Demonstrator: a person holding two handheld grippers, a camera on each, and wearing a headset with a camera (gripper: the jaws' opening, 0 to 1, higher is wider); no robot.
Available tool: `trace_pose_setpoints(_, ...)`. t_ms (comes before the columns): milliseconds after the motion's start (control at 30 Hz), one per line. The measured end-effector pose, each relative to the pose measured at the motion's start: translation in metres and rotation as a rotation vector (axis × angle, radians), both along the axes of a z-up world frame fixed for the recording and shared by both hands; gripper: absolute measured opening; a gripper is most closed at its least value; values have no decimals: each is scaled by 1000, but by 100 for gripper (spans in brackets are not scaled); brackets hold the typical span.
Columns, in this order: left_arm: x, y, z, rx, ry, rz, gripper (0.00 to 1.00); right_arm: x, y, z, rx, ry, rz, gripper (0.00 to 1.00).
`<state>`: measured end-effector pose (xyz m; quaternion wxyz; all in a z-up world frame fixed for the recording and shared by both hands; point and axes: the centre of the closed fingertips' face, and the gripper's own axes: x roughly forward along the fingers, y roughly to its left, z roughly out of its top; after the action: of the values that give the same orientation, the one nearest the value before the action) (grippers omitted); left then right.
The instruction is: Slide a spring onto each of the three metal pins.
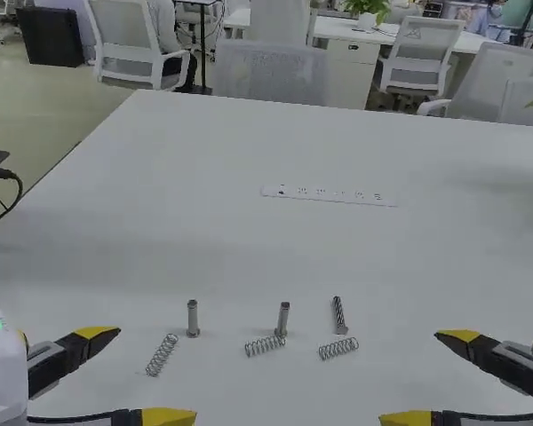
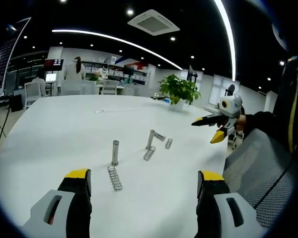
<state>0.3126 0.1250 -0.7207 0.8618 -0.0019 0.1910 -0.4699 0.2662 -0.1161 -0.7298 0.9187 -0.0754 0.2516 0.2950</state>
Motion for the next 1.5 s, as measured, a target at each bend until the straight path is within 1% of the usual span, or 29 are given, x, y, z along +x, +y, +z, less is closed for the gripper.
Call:
trace_pose_setpoints(633,1,0,0,2,-2,-2,83,-1,1,-1,-5,5,3,79)
trace_pose_setpoints(1067,-2,-1,-2,6,5,-8,83,-2,3,-3,-7,16,12,79)
trace_pose_setpoints(1500,-2,1,-2,4,3,1,83,-2,3,-4,-9,19,14,78)
